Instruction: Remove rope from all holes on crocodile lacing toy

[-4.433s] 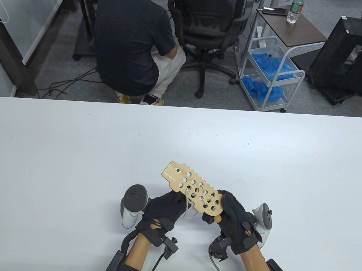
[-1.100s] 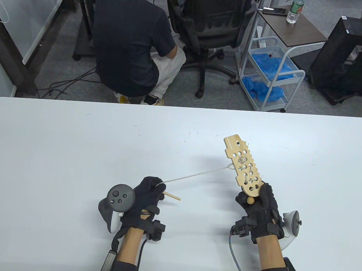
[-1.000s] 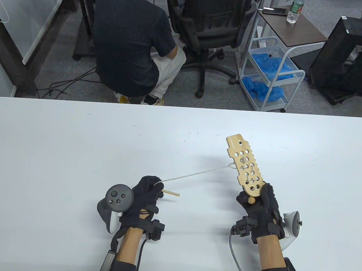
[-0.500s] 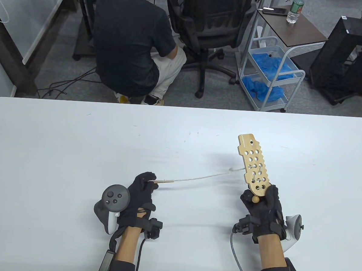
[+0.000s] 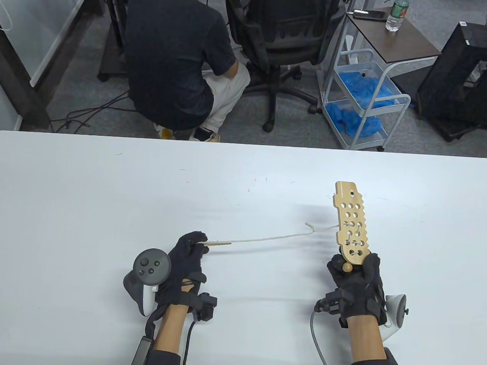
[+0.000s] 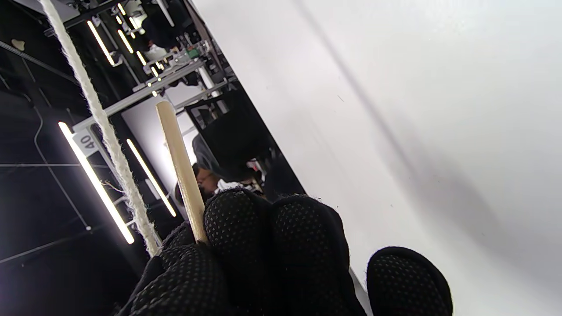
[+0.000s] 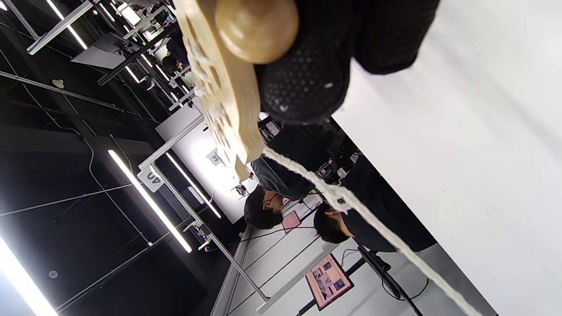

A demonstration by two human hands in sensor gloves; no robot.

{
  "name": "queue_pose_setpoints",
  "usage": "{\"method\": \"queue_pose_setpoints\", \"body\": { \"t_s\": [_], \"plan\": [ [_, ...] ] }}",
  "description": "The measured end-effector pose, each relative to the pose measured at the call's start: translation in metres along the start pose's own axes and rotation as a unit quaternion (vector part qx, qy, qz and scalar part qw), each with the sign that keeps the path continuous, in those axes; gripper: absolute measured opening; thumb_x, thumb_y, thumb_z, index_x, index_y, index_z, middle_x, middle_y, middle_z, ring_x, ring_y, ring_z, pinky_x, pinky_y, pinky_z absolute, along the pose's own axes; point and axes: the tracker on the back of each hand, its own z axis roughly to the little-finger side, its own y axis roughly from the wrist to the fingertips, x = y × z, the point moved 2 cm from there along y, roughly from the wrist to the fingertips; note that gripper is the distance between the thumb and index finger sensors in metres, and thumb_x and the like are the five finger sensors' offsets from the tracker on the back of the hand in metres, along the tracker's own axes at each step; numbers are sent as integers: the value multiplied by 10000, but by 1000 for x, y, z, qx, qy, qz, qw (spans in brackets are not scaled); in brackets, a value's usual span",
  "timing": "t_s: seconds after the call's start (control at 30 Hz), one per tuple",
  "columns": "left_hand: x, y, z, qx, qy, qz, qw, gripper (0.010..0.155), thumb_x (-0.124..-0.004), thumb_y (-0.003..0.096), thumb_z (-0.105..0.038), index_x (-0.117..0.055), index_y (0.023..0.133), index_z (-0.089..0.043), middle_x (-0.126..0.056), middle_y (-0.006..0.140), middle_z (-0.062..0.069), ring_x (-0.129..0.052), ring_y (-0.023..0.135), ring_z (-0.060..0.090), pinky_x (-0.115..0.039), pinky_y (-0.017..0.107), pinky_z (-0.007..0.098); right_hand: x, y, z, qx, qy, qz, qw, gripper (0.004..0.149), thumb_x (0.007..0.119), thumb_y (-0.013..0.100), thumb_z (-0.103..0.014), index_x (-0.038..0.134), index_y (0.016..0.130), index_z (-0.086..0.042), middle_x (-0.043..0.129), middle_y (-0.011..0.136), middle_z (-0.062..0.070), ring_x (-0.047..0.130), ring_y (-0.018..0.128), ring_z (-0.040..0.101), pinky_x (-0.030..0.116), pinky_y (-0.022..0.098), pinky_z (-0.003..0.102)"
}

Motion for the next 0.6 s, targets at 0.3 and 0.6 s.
{"method": "queue_pose_setpoints", "body": {
  "t_s": [0.3, 0.6],
  "plan": [
    [3, 0, 3, 20, 6, -16, 1000, 411, -757, 501, -408, -778, 912, -410, -976, 797, -88, -957, 704, 150, -755, 644, 541, -2, 0, 0, 1, 7, 6, 1000, 506, 592, 509, -432, 580, 927, -147, 827, 820, 160, 943, 576, 291, 723, 561, 558],
    [9, -2, 10, 58, 3, -39, 998, 413, -752, 506, -411, -772, 918, -394, -978, 785, -85, -960, 693, 149, -754, 642, 545, -5, -1, -2, -10, 20, 20, 1000, 507, 595, 505, -445, 574, 931, -170, 820, 833, 139, 939, 592, 275, 722, 572, 548]
  ]
}}
